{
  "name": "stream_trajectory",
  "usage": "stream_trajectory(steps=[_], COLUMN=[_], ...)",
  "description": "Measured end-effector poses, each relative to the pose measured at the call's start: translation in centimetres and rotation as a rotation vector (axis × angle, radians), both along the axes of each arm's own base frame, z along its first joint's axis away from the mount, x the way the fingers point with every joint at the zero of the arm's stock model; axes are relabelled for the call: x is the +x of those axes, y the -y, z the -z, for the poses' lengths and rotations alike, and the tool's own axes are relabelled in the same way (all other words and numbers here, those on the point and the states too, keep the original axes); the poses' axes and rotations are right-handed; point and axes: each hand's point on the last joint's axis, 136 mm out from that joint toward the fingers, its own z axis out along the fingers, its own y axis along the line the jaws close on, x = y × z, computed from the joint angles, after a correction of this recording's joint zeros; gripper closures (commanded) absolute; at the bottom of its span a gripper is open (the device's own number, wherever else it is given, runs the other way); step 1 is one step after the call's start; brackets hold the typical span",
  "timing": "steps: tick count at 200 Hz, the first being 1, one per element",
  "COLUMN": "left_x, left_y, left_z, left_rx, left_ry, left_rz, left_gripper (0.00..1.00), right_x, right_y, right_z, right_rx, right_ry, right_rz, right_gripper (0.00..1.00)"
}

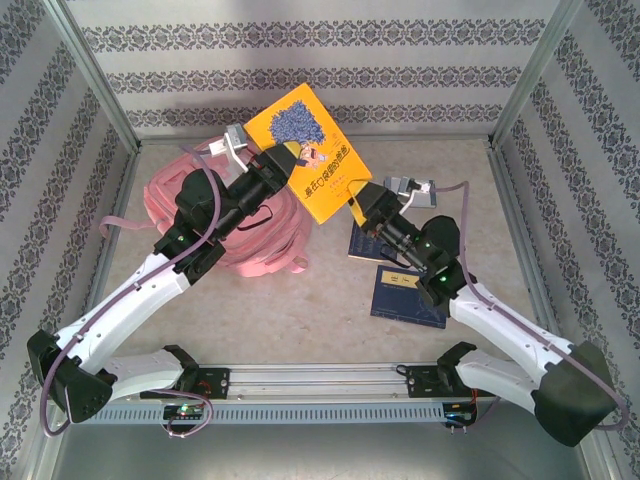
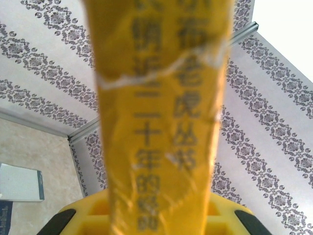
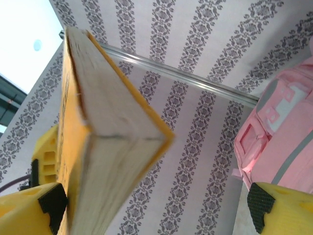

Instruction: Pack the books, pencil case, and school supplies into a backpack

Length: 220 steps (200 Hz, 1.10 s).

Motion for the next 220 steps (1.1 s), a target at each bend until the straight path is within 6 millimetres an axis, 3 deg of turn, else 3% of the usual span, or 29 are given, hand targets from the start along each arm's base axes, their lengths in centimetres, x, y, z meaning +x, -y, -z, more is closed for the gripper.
stream_trajectory(steps=[32, 54, 121, 173, 220], left_x=[0.1, 0.1, 1.0, 1.2, 1.2], left_y=[0.0, 0.0, -0.5, -0.7, -0.6], left_z=[0.1, 0.1, 2.3, 2.7, 3.0], left_rx=[0.003, 0.003, -0.007, -0.037, -0.062], left_ry=[-0.001, -0.002, -0.064, -0.092, -0.113], left_rz=[-0.003, -0.005, -0.046, -0.055, -0.052], left_gripper=[1.00, 1.00, 1.00, 1.00, 1.00], right_x=[-0.7, -0.8, -0.6, 0.5, 1.3], right_y=[-0.8, -0.8, -0.1, -0.3, -0.5], right_z=[-0.8, -2.6, -6.1, -5.8, -5.7], right_rx=[0.013, 0.042, 0.101, 0.094, 0.086], right_ry=[0.032, 0.077, 0.153, 0.139, 0.137], right_rz=[-0.041, -0.042, -0.006, 0.023, 0.044], right_gripper=[0.06, 0.11, 0.41, 0.54, 0.59])
